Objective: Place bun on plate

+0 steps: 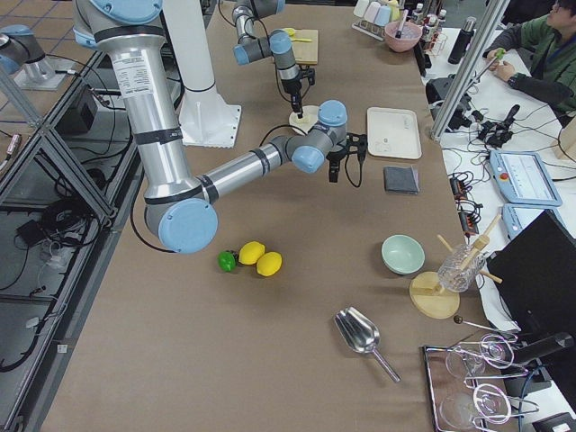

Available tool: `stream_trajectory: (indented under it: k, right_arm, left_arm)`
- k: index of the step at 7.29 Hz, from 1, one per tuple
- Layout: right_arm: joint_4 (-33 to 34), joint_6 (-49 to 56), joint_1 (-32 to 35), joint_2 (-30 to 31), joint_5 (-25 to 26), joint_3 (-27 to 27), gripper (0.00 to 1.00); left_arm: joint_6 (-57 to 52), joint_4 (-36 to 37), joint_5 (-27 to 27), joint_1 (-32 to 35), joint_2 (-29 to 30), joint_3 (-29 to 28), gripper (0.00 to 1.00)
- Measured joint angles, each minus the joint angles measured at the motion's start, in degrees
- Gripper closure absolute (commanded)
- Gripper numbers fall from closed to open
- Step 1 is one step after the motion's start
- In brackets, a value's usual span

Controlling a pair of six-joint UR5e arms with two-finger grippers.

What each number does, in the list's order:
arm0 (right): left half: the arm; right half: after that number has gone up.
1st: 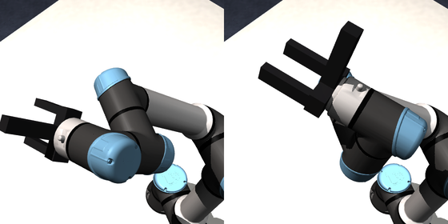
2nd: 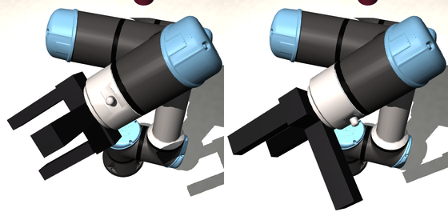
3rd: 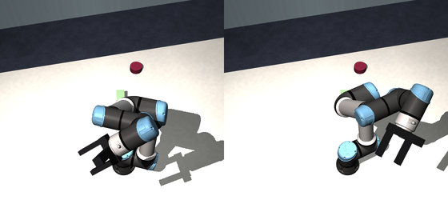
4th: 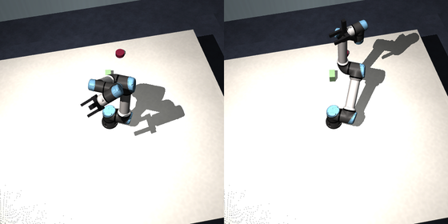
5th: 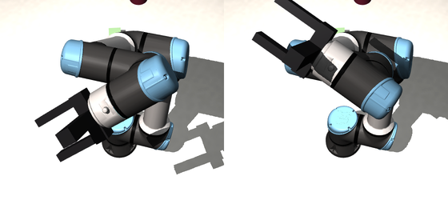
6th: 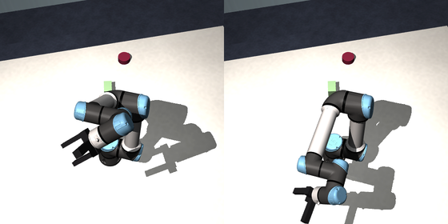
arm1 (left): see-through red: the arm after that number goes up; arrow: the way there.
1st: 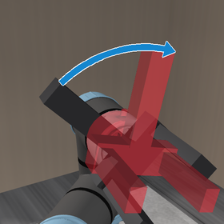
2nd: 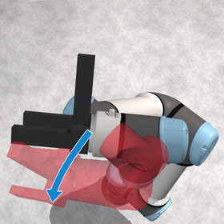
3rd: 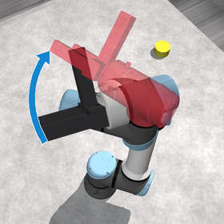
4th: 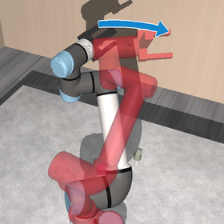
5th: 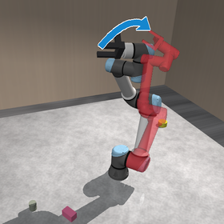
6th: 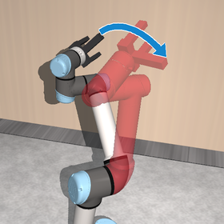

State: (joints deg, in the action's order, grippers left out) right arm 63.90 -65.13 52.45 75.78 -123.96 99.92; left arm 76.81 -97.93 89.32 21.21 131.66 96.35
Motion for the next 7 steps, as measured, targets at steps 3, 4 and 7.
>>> stream_trajectory:
  k: [3, 4, 7]
  right_arm:
    - [1.2, 6.1, 3.8, 0.7, -3.5, -1.2, 0.00]
    - [2.2, 11.2, 6.7, 1.3, -6.0, -2.8, 0.00]
    - [11.0, 31.6, 17.4, 7.3, -9.4, -4.9, 0.00]
  left_arm:
    - [-6.1, 0.4, 6.7, 10.7, -1.4, 2.8, 0.02]
    - [-11.4, 0.0, 8.3, 15.0, -4.9, 5.2, 0.02]
    - [-22.6, -2.1, 9.3, 26.4, -14.2, 7.6, 0.02]
